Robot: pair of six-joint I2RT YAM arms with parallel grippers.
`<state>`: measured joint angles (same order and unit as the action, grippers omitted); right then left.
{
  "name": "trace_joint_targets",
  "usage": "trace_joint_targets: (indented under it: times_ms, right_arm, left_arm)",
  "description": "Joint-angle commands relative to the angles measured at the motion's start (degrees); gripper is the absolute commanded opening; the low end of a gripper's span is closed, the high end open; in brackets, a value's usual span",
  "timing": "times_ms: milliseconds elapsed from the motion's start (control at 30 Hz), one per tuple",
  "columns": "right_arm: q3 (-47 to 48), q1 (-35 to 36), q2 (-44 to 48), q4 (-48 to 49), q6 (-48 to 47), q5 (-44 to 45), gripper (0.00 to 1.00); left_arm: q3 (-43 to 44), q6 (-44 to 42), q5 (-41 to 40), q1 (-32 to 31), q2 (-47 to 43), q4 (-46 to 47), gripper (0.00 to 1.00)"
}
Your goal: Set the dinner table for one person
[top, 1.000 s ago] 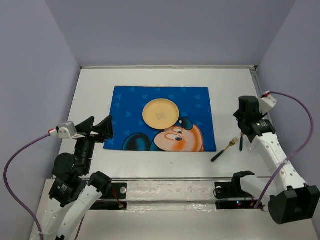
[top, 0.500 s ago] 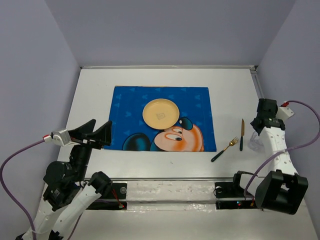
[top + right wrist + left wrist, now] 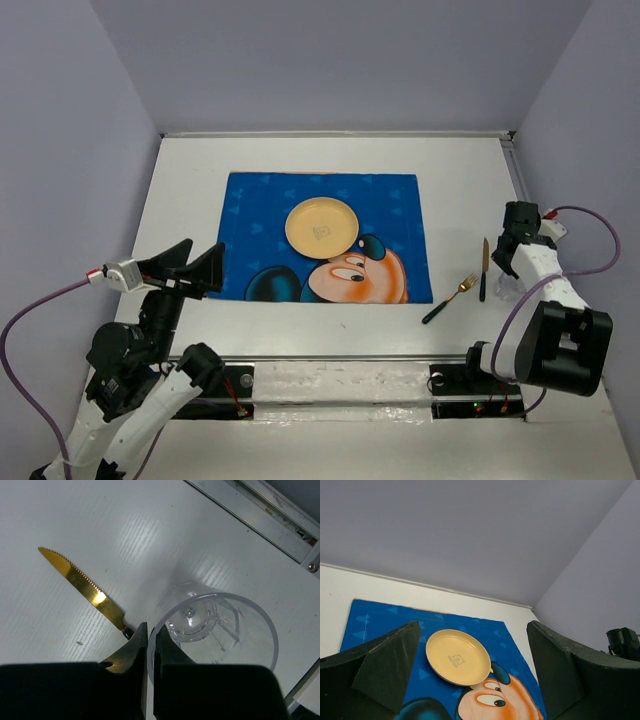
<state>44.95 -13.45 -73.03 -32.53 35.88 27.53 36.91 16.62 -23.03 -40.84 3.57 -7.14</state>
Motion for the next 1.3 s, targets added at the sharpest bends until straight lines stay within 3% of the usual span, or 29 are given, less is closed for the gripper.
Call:
trace_joint_targets:
  times_ms: [0, 133, 200, 233, 333, 367, 467, 600, 767, 1267]
  right_arm:
    - [1.7, -0.2, 4.4, 2.9, -2.2, 3.2, 0.0]
    - [6.6, 3.1, 8.7, 1.7, -6.2, 4.8, 0.0]
    - [9.4, 8.1, 8.6, 1.4, -7.6, 8.1, 0.0]
    - [11.0, 14.0, 7.8, 1.6, -9.3, 8.8, 0.0]
    - [18.6, 22.5, -0.7, 5.3, -13.6, 4.6, 0.0]
    - [23.1, 28.1, -7.1, 7.6, -17.5, 4.0, 0.0]
    - [32.4, 34.8, -21.9, 8.3, -23.9, 3.9, 0.0]
    - [51.8, 35.5, -37.5, 8.0, -29.3, -0.4, 0.0]
    - [67.3, 35.5, -49.6, 3.4, -31.7, -4.2, 0.0]
    - [68.9, 35.5, -54.8, 2.6, -31.4, -4.4, 0.0]
  left_arm:
    - [1.9, -0.7, -1.0, -0.4, 0.2, 2.3, 0.99]
    - [1.9, -0.9, -1.0, -0.4, 1.3, 2.4, 0.99]
    - [1.9, -1.1, -1.1, -0.4, 1.9, 2.5, 0.99]
    - [1.9, -1.1, -1.1, -0.4, 2.2, 2.6, 0.99]
    - [1.9, -1.2, -0.9, -0.4, 3.7, 2.6, 0.99]
    - [1.9, -1.2, -0.7, -0.3, 4.4, 2.7, 0.99]
    - [1.8, -1.3, -0.5, 0.4, 5.6, 2.8, 0.99]
    - [1.7, -1.3, -0.3, 2.2, 6.7, 2.8, 0.99]
    - [1.7, -1.6, 0.0, 3.0, 8.2, 3.0, 0.99]
    - [1.8, -1.9, -0.3, 3.1, 9.5, 3.0, 0.99]
